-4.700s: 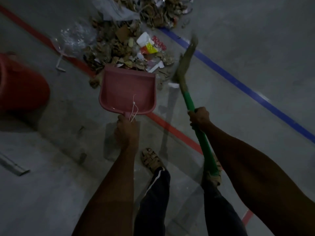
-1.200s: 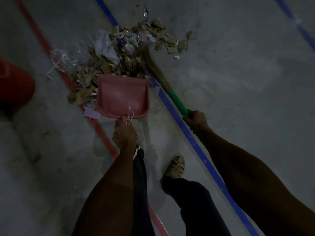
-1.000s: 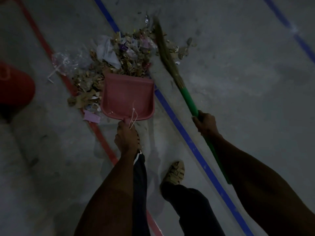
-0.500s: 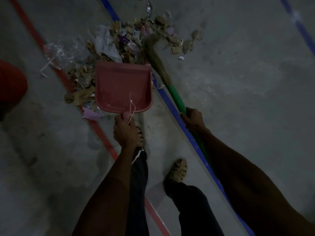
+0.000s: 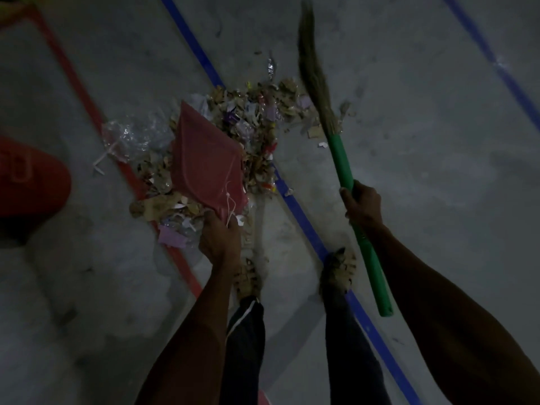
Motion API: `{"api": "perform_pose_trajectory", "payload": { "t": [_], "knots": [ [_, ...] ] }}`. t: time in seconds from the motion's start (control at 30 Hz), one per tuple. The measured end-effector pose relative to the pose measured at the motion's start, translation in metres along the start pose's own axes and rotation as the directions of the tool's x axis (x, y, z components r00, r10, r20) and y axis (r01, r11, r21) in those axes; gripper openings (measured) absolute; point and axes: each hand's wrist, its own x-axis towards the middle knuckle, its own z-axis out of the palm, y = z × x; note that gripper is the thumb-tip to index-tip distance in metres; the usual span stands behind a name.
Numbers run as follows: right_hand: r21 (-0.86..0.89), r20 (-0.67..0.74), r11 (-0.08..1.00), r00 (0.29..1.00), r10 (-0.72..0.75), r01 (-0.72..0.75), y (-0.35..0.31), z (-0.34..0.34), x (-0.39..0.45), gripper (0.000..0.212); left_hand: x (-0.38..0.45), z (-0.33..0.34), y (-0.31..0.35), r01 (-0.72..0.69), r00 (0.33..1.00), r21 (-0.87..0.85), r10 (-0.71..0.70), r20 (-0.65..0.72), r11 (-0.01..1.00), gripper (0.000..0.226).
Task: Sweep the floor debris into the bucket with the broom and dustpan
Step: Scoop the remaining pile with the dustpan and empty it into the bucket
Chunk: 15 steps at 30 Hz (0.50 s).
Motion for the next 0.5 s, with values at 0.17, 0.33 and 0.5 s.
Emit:
{"api": "perform_pose_trajectory", "payload": {
  "t": [0.17, 0.33, 0.5],
  "knots": [
    [0.043, -0.027, 0.994, 0.994, 0.104, -0.103, 0.017, -0.015, 0.070, 0.030, 0.008, 0.037, 0.033, 0.039, 0.999, -0.022, -0.039, -0.006, 0.999, 0.049],
    [0.005, 0.028, 0.978, 0.978, 0.208, -0.209, 0.049, -0.032, 0.125, 0.028, -0.002, 0.075, 0.068, 0.063, 0.998, -0.200, -0.059, 0.026, 0.978, 0.046],
    [-0.125, 0.181, 0.946, 0.930, 0.319, -0.300, 0.072, -0.037, 0.164, 0.028, -0.012, 0.108, 0.096, 0.085, 0.994, -0.256, -0.064, 0.089, 0.963, 0.040]
  ]
}}
